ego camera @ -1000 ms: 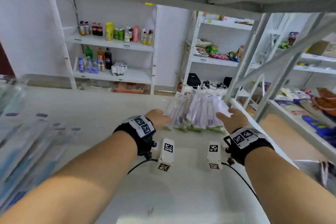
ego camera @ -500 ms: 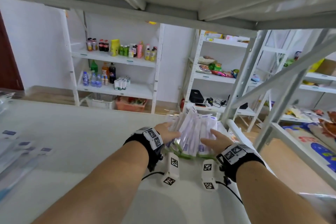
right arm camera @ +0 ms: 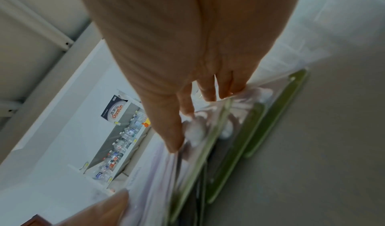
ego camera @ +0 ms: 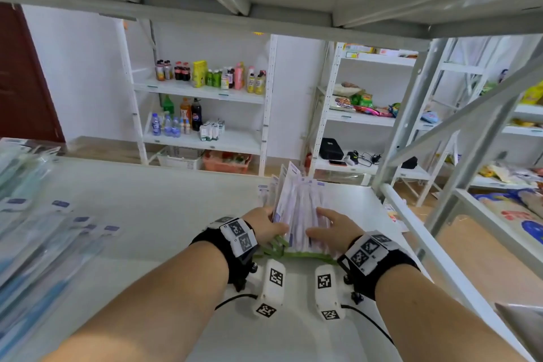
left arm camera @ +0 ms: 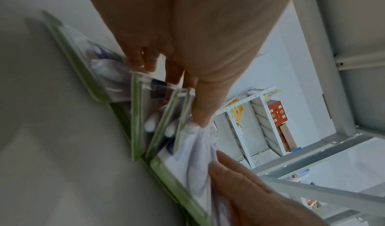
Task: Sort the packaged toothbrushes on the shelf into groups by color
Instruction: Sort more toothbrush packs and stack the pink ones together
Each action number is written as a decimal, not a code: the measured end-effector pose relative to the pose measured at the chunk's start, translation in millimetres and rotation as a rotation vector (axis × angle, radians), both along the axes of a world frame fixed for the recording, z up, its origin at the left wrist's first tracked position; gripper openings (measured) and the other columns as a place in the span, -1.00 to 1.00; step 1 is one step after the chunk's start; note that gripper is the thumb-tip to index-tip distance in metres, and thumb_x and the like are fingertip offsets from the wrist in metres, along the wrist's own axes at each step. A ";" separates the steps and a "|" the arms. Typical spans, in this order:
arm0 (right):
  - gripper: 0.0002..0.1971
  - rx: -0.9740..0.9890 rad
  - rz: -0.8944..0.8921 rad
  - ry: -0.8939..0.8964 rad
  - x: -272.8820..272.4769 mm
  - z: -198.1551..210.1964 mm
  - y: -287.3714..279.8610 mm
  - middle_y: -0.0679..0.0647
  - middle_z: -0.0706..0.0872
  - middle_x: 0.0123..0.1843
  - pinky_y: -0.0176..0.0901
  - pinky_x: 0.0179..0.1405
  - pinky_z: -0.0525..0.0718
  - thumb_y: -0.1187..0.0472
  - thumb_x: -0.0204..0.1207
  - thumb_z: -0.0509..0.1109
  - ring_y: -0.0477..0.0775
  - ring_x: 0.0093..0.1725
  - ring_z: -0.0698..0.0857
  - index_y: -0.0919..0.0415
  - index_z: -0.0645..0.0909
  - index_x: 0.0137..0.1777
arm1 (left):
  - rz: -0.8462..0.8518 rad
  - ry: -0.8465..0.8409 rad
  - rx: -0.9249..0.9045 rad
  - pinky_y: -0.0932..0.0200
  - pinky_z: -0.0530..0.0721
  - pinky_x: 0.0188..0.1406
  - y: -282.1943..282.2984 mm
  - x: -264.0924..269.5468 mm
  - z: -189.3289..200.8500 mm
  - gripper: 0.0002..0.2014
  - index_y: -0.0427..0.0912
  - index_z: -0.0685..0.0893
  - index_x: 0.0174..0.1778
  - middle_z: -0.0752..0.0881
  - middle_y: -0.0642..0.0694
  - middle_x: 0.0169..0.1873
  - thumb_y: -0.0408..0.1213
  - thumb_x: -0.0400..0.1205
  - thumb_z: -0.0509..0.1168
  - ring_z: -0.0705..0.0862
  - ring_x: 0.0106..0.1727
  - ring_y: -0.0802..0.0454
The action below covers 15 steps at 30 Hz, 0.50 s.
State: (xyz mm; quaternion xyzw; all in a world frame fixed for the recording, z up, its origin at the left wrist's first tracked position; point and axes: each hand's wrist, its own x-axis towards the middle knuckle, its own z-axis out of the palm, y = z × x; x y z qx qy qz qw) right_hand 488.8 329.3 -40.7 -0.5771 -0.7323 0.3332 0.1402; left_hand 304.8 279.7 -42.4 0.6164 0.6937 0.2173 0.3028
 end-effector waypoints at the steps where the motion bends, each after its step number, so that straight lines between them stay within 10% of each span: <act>1: -0.27 0.001 0.009 0.017 -6.6 -0.7 -8.6 0.14 0.38 0.58 -0.06 0.47 0.41 0.04 0.44 0.49 0.13 0.49 0.43 0.03 0.28 0.59 | 0.006 0.002 -0.001 0.30 0.47 -0.23 -10.7 -5.9 0.4 -0.73 -0.16 0.54 0.13 0.61 -0.08 -0.06 -0.08 0.62 0.28 0.65 0.10 -0.12; 15: -0.23 0.005 0.175 0.043 -105.1 -5.0 -164.8 0.09 0.33 0.61 -0.26 0.46 0.26 0.04 0.44 0.50 0.04 0.55 0.35 0.17 0.26 0.61 | 0.117 0.004 -0.013 0.39 0.42 -0.53 -188.5 -98.5 0.7 -0.81 -0.05 0.52 -0.10 0.60 0.06 -0.28 -0.02 0.59 0.31 0.55 -0.37 0.23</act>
